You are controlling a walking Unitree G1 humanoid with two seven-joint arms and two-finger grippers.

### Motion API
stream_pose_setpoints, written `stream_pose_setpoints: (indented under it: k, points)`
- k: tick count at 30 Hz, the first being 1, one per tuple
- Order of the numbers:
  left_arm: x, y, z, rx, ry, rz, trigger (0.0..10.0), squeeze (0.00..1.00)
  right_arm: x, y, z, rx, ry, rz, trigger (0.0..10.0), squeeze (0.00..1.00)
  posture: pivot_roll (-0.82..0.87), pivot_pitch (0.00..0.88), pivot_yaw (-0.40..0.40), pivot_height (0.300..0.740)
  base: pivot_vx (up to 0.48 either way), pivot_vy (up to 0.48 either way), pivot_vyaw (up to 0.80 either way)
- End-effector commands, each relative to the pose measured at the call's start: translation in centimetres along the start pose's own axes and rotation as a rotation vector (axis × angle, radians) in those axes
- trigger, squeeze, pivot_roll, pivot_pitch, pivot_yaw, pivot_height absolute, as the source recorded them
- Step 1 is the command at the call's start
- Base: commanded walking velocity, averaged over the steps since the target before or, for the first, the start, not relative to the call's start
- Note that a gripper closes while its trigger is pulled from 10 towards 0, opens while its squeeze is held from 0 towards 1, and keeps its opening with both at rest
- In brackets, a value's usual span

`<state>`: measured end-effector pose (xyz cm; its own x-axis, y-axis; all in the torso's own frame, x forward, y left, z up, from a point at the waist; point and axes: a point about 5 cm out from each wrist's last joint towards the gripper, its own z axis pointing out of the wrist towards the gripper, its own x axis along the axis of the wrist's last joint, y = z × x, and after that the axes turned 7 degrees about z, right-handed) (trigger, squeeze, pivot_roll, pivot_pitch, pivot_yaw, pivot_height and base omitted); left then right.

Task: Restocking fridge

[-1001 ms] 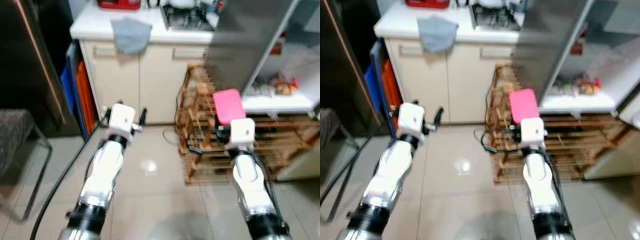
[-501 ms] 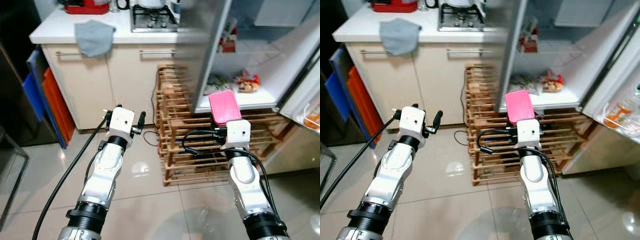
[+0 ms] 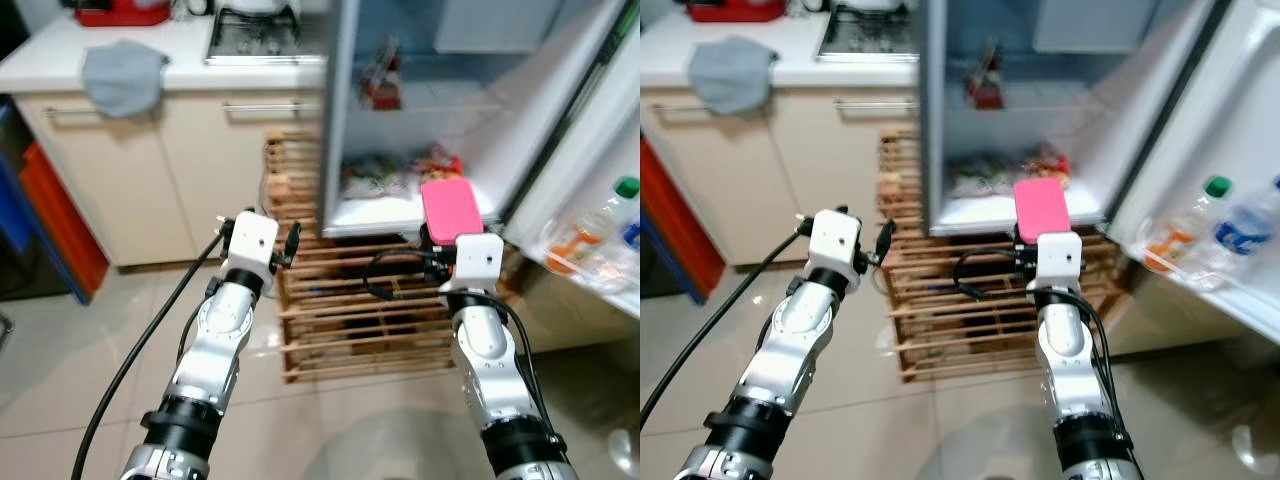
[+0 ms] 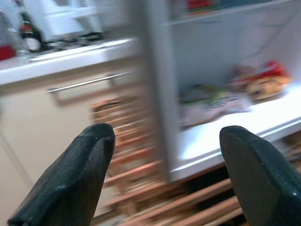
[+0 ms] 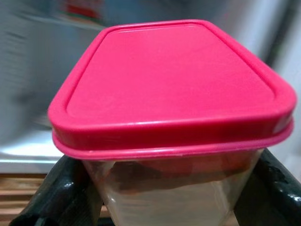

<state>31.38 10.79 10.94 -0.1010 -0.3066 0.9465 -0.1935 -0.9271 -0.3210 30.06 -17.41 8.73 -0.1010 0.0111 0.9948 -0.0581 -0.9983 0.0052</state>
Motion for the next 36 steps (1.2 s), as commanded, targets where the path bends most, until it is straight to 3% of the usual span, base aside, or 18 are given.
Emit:
stream_pose_setpoints:
  k: [1, 6, 9, 22, 28, 36]
  points:
    - [0.6, -0.9, 0.3, 0.046, 0.041, 0.040, 10.0, 0.00, 0.7, -0.3, 0.5, 0.007, 0.032, 0.005, 0.0, 0.00, -0.13, 0.000, -0.011, 0.740, 0.300, -0.371, 0.00]
    - [1.1, -0.9, 0.4, 0.026, 0.069, 0.020, 10.0, 0.00, 1.0, -0.7, 0.7, 0.021, 0.042, 0.007, 0.0, 0.00, -0.14, 0.000, -0.008, 0.740, 0.061, -0.073, 0.00]
    - [1.8, -0.5, 0.3, -0.010, 0.098, -0.015, 10.0, 0.00, 1.0, -1.0, 0.8, 0.043, 0.042, 0.017, 0.0, 0.00, -0.13, 0.000, -0.005, 0.740, 0.410, 0.000, 0.00]
    - [4.1, 0.2, 0.3, -0.073, 0.204, -0.011, 10.0, 0.00, 2.1, -0.8, 2.7, 0.070, 0.057, 0.025, 0.0, 0.00, -0.12, 0.000, -0.011, 0.740, 0.480, 0.000, 0.00]
    - [4.6, 0.1, 0.0, -0.086, 0.224, -0.020, 10.0, 0.00, 1.9, -2.4, 3.3, 0.135, 0.025, 0.071, 0.0, 0.00, -0.10, 0.000, -0.018, 0.740, 0.480, 0.000, 0.00]
    - [6.7, 0.6, -0.4, -0.146, 0.301, -0.019, 10.0, 0.00, 0.0, -4.9, 3.8, 0.216, -0.142, 0.178, 0.0, 0.00, -0.08, 0.000, -0.025, 0.740, 0.112, 0.000, 0.00]
